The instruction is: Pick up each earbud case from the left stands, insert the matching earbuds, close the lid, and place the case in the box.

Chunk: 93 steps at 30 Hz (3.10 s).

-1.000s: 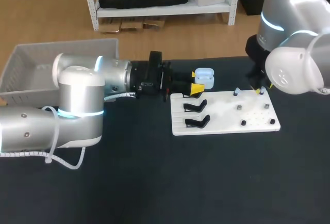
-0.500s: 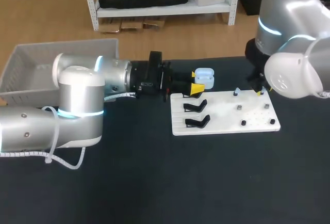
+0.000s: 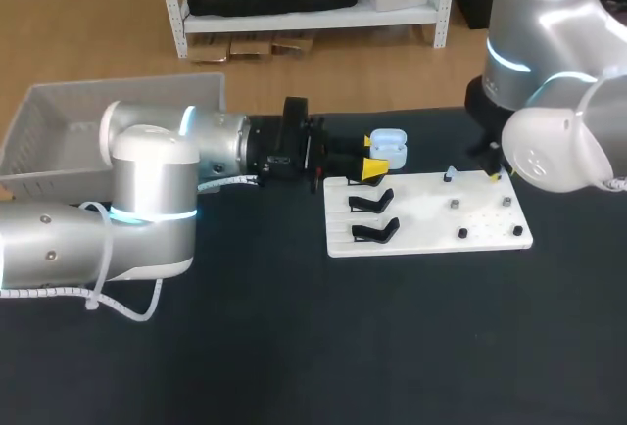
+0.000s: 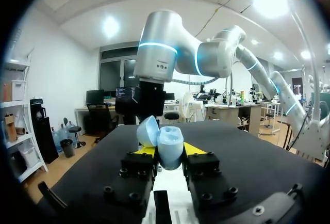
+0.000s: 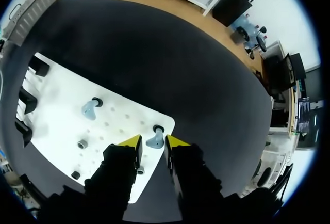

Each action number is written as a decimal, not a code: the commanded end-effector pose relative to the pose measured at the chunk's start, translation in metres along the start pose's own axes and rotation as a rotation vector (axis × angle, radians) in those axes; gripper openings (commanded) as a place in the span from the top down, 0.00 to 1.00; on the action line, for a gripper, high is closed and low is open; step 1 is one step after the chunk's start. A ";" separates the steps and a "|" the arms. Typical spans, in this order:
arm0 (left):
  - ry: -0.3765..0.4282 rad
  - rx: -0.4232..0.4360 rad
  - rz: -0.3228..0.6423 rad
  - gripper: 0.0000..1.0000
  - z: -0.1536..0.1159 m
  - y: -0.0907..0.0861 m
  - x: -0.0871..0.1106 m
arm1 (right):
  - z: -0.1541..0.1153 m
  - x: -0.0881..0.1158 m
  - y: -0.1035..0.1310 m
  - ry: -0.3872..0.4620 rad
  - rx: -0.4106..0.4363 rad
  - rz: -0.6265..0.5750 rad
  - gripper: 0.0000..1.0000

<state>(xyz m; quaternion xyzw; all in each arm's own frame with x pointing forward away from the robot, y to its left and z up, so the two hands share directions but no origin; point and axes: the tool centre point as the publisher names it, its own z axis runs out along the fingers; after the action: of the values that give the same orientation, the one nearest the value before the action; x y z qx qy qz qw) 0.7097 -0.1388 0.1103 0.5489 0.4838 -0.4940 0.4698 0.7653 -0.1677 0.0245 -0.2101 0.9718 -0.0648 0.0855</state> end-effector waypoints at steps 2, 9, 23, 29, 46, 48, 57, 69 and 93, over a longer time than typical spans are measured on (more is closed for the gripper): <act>-0.004 -0.004 0.003 1.00 0.001 0.000 0.001 | 0.002 0.003 0.002 -0.005 0.011 0.004 0.76; -0.004 -0.004 0.003 1.00 0.001 0.000 0.001 | 0.002 0.002 0.001 -0.009 0.018 0.008 1.00; -0.004 -0.004 0.003 1.00 0.001 0.000 0.001 | -0.028 0.011 -0.001 -0.021 0.037 0.019 1.00; -0.004 -0.004 0.003 1.00 0.001 0.000 0.001 | -0.066 0.019 0.011 -0.042 0.031 0.038 1.00; -0.004 -0.004 0.003 1.00 0.001 0.000 0.001 | -0.180 0.027 0.123 -0.050 -0.040 0.086 1.00; -0.004 -0.004 0.003 1.00 0.001 0.000 0.001 | -0.188 0.026 0.137 -0.066 -0.047 0.069 1.00; -0.004 -0.004 0.003 1.00 0.001 0.000 0.001 | -0.197 0.018 0.170 -0.073 -0.038 0.035 1.00; -0.004 -0.004 0.003 1.00 0.001 0.000 0.001 | -0.197 0.018 0.170 -0.073 -0.038 0.035 1.00; -0.004 -0.004 0.003 1.00 0.001 0.000 0.001 | -0.187 -0.027 0.157 0.210 -0.192 0.823 1.00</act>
<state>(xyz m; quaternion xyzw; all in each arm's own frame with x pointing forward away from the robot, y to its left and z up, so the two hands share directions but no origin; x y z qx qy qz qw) 0.7097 -0.1388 0.1103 0.5489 0.4838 -0.4940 0.4698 0.6870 0.0052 0.1840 0.0880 0.9913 -0.0249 0.0945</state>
